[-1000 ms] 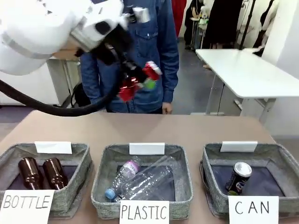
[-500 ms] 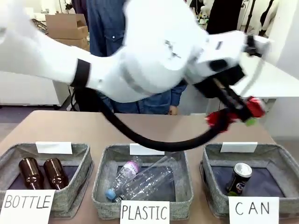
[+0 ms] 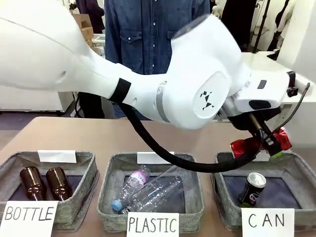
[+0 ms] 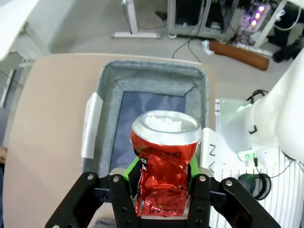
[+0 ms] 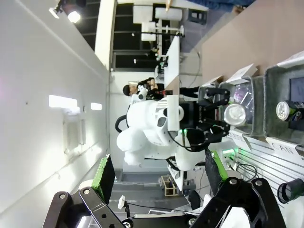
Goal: Sort the can waste into the basket.
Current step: Pick up the can waste from the table and place it in the right Fabric basket.
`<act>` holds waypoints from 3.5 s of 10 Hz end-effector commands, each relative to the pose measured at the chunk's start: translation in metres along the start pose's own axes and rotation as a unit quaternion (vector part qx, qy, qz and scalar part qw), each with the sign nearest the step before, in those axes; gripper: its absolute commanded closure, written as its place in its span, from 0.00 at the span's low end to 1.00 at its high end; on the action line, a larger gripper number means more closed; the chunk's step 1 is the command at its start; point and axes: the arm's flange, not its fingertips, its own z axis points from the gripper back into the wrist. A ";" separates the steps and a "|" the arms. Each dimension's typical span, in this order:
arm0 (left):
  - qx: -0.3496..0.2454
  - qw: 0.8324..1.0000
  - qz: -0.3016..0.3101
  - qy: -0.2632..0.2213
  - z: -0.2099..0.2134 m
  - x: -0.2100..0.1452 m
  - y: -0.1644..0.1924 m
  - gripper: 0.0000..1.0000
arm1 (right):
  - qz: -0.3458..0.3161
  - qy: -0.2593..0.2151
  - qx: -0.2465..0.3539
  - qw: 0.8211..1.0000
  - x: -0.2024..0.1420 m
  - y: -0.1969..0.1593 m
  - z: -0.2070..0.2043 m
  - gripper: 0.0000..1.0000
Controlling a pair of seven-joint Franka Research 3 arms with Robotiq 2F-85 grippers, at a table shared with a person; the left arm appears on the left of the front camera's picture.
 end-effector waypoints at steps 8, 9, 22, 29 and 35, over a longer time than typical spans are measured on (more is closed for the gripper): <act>-0.029 1.000 -0.003 -0.002 -0.001 0.022 0.009 0.00 | 0.004 -0.002 0.009 1.000 -0.001 0.003 -0.001 0.00; -0.029 1.000 -0.002 -0.001 -0.002 0.022 0.010 0.00 | 0.004 -0.002 0.009 1.000 -0.001 0.003 -0.001 0.00; 0.067 0.936 0.309 0.153 0.233 -0.155 0.159 0.00 | 0.023 0.145 -0.022 0.989 0.005 0.005 -0.083 0.00; -0.070 0.842 0.508 -0.165 0.426 -0.397 0.150 0.00 | 0.017 0.295 0.016 0.955 -0.013 0.021 -0.314 0.00; -0.106 0.810 0.496 -0.296 0.428 -0.457 0.161 0.00 | -0.008 0.205 -0.047 0.978 0.057 0.045 -0.268 0.00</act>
